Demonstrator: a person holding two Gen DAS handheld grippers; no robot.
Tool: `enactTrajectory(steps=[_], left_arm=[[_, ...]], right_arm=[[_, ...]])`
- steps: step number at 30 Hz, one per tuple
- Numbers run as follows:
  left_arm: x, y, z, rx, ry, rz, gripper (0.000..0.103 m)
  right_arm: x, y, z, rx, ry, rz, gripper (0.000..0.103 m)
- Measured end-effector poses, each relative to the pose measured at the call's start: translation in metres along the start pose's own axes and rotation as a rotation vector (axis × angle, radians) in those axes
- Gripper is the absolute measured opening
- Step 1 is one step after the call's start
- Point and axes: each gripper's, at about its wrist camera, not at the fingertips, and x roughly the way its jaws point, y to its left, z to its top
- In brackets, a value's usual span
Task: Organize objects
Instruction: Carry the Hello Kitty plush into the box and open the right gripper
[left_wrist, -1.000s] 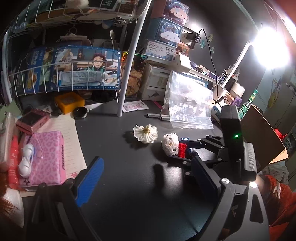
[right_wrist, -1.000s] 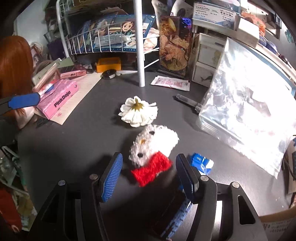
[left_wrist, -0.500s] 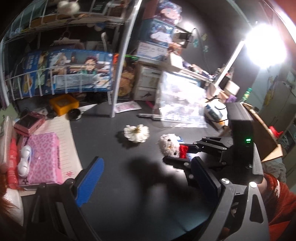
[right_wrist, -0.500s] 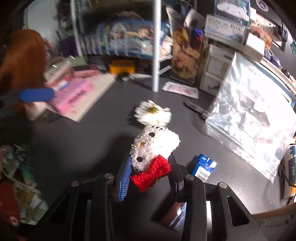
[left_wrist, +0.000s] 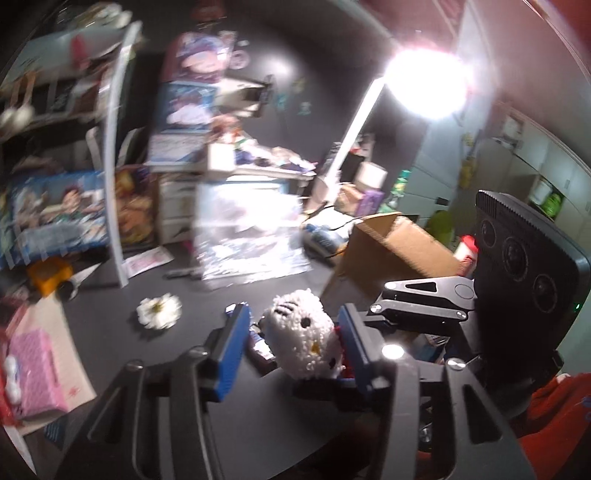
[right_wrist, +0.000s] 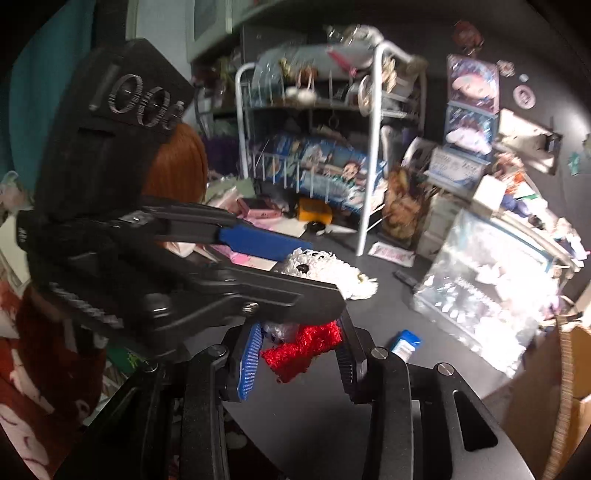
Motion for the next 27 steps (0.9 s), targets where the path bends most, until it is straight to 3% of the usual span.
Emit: enactTrajectory(steps=[4, 9, 16, 27], left_arm=[[0.009, -0.029, 0.020, 0.042, -0.025, -0.036, 0.037], [0.037, -0.069, 0.052, 0.108, -0.015, -0.100, 0.036], [0.092, -0.114, 0.086, 0.177, 0.054, -0.165, 0.036], [0.167, -0.135, 0.101, 0.189, 0.184, -0.166, 0.036]], right_arm=[[-0.031, -0.019, -0.002, 0.008, -0.014, -0.052, 0.032], [-0.070, -0.052, -0.007, 0.043, -0.022, -0.125, 0.032], [-0.112, -0.107, -0.027, 0.120, -0.008, -0.213, 0.032], [-0.105, -0.172, -0.045, 0.215, 0.111, -0.205, 0.034]])
